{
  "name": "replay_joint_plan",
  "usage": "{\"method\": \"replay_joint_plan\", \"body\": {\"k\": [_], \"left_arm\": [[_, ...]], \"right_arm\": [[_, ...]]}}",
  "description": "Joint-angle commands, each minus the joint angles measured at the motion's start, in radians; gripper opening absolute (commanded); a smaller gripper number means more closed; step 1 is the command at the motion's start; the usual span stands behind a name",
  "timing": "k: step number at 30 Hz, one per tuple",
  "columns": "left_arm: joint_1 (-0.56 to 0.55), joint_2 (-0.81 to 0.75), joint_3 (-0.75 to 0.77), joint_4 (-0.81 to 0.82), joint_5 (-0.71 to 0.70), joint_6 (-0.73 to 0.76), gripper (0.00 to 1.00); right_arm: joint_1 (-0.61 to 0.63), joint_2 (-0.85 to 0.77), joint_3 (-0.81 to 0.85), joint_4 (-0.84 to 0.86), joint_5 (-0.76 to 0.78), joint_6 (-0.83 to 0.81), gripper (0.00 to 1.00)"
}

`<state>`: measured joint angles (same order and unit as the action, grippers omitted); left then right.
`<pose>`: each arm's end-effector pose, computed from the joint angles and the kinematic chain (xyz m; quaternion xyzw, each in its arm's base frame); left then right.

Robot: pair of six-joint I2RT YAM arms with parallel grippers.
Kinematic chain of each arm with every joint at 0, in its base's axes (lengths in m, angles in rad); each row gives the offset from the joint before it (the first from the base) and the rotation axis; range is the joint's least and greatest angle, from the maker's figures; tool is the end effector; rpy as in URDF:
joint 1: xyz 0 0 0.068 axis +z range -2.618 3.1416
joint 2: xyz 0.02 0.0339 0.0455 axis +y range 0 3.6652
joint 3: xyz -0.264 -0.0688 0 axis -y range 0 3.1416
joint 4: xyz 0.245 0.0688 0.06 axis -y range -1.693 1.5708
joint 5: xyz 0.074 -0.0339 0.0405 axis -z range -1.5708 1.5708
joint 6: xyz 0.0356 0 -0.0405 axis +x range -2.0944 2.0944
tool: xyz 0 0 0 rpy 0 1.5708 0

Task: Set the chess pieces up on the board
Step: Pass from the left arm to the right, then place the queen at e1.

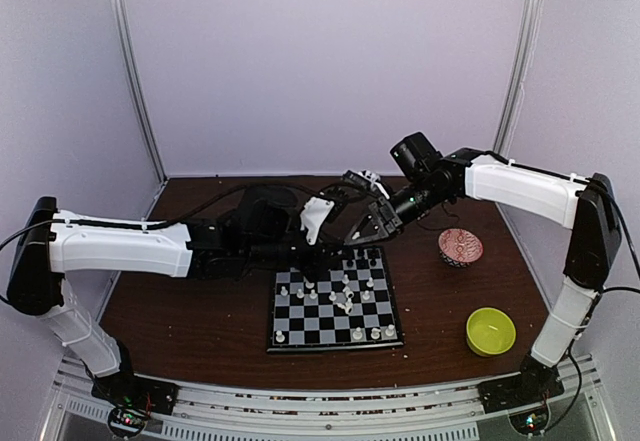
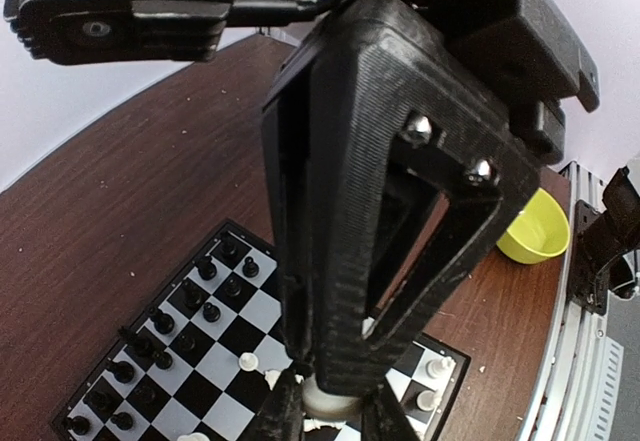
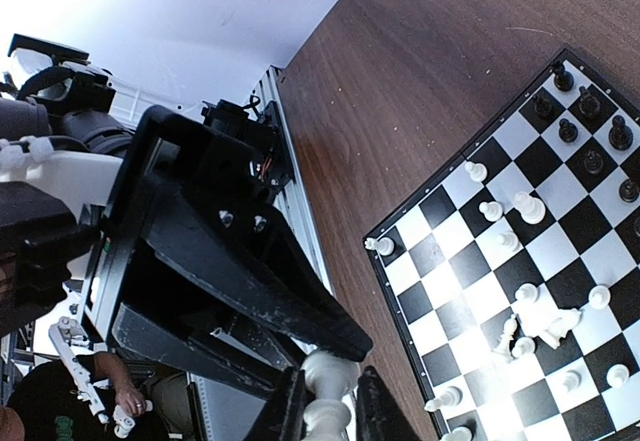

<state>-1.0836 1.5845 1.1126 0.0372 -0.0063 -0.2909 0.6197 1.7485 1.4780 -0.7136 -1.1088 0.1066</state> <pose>0.1727 -0.3255 0.2734 0.3239 0.7783 -0.3393 0.4175 0.2815 0.2400 0.2909 -0.3538 0.7486 0.5584 0.0508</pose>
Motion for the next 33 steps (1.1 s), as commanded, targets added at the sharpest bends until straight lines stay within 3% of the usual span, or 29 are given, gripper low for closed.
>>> {"method": "replay_joint_plan", "body": {"k": [1, 7, 12, 17, 20, 23, 27, 33], "left_arm": [[0.006, 0.014, 0.000, 0.050, 0.000, -0.011, 0.13], [0.007, 0.019, 0.034, -0.062, -0.061, -0.009, 0.29], [0.034, -0.059, 0.018, -0.201, -0.144, 0.060, 0.34], [0.141, -0.190, -0.007, -0.307, -0.173, 0.113, 0.40], [0.264, -0.236, 0.044, -0.393, -0.190, 0.101, 0.52], [0.395, -0.213, 0.163, -0.496, -0.100, 0.133, 0.54], [0.463, -0.162, 0.309, -0.566, -0.116, 0.190, 0.54], [0.559, -0.190, 0.296, -0.513, -0.078, 0.204, 0.54]], "right_arm": [[0.005, -0.028, -0.024, 0.046, -0.015, 0.011, 0.14], [0.005, -0.059, -0.020, -0.002, 0.064, -0.074, 0.08], [0.005, -0.106, -0.001, -0.086, 0.211, -0.209, 0.07], [0.016, -0.160, -0.033, -0.092, 0.348, -0.311, 0.06], [0.050, -0.190, -0.065, -0.074, 0.450, -0.387, 0.06], [0.119, -0.195, -0.071, -0.074, 0.566, -0.465, 0.06], [0.217, -0.174, -0.059, -0.083, 0.681, -0.536, 0.07], [0.336, -0.113, -0.033, -0.113, 0.742, -0.583, 0.07]]}}
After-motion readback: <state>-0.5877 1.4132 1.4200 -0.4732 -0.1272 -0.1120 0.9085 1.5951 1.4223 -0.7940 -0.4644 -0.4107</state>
